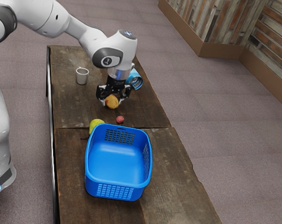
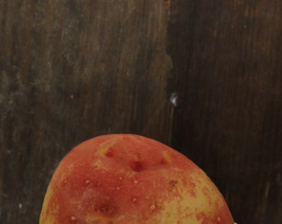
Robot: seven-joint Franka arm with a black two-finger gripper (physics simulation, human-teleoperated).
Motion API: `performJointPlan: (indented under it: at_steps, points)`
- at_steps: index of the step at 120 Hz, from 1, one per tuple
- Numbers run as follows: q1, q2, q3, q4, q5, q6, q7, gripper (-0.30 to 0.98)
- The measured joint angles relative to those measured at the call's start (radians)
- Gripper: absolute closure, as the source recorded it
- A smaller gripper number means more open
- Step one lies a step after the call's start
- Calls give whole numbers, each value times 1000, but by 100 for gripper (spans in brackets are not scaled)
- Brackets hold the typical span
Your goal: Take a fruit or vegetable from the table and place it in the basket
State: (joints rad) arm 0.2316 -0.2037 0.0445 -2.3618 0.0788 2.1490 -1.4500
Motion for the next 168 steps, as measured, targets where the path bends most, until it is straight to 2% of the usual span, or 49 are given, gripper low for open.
performJointPlan:
  at_steps: [12, 36, 46, 59, 82, 105, 118, 139, 152, 168]
  points:
    - [0, -5, 1, -1, 0, 0, 3, 32]
    - [1, -97, -18, 61, 2, -58, 32, 35]
    - [1, -112, -90, 199, 1, -126, 46, 35]
    - [-1, -113, -237, 312, -3, -203, 67, 34]
    - [-5, -128, -415, 329, -31, -270, 99, 35]
    - [-5, -135, -570, 341, -86, -300, 123, 35]
    - [-5, -144, -622, 350, -109, -310, 134, 35]
    - [-9, -214, -632, 326, -133, -332, 148, 34]
    - [-27, -218, -632, 322, -146, -336, 155, 16]
    - [-42, -212, -630, 317, -152, -344, 162, 6]
